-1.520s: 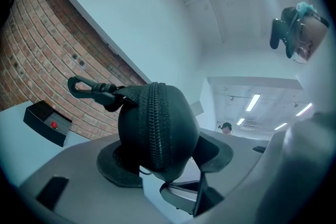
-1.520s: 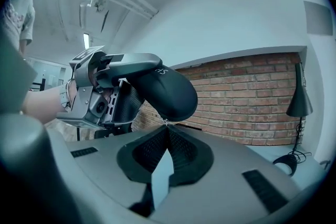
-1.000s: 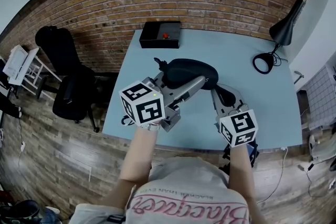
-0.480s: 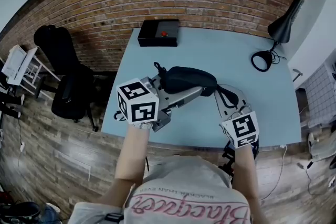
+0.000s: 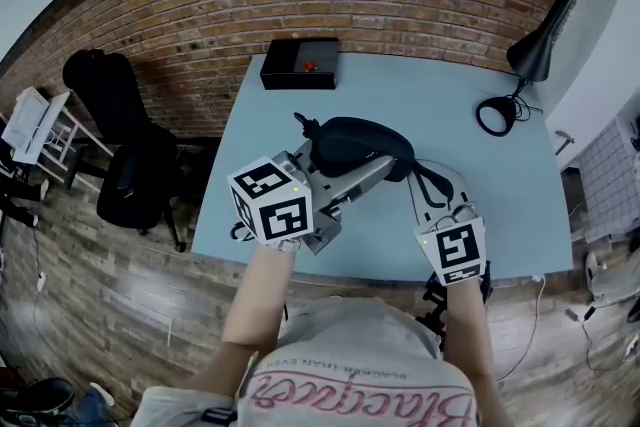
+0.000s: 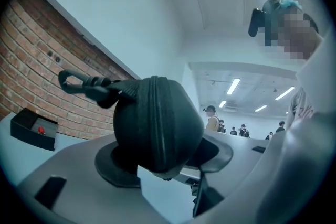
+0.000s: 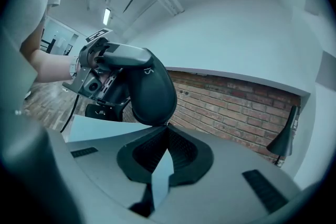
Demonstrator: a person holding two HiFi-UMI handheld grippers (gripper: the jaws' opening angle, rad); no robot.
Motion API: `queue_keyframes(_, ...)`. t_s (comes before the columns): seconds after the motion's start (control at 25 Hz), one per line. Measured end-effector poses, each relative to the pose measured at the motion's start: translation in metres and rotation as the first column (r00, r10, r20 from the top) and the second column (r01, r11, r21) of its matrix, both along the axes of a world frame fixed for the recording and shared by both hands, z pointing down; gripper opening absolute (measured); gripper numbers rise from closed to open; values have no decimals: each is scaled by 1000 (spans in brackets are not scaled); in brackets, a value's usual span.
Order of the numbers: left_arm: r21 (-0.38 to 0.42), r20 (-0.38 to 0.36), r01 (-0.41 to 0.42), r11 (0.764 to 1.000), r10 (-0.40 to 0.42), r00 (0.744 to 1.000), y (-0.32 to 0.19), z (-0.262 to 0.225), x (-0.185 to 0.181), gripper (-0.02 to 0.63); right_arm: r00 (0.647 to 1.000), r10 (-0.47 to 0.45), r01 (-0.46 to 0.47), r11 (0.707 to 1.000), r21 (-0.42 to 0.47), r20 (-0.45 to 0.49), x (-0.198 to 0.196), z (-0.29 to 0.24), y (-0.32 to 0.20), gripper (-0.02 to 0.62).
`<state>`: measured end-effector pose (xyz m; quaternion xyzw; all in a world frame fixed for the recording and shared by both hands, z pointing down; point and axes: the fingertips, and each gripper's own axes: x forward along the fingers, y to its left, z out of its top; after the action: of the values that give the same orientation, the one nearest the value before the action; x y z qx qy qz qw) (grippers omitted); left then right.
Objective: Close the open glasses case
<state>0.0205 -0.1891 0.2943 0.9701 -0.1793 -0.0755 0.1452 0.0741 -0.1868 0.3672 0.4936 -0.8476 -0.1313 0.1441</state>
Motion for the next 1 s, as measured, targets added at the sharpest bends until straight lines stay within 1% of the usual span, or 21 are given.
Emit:
queue_keyframes(0.16,-33,-73,70,997,-72,995,-8,-6,2,270,1000,13,-13,1000,15,-23,-8,1,3,18)
queue_keyframes(0.28,-59,-104,110,992,-116,988,-12,-6,6,277,996,11,-7,999,44,-91,-16,2,5,18)
queue_keyframes(0.32,-70,-118,125,990,-132,984,-13,-6,6,299,994,13,-7,998,56,-112,-18,2,6,18)
queue_keyframes(0.36,-83,-135,138,987,-149,980,-15,-6,5,301,992,12,-4,998,64,-122,-20,2,7,18)
queue_keyframes(0.44,-117,-172,152,981,-171,970,-18,-5,2,301,994,-7,15,998,66,-113,-24,2,9,17)
queue_keyframes(0.48,-133,-183,146,980,-169,969,-18,-5,1,296,995,-21,27,998,61,-97,-25,2,10,18)
queue_keyframes(0.6,-149,-165,102,984,-126,978,-17,-2,2,284,997,-59,60,998,31,-39,-25,3,13,18)
queue_keyframes(0.76,-121,-118,48,992,-62,991,-10,0,7,273,996,-78,78,997,14,49,-21,0,13,18)
queue_keyframes(1.0,-57,-28,-15,998,13,1000,-1,2,15,272,995,-102,102,995,7,17,-16,-4,14,20)
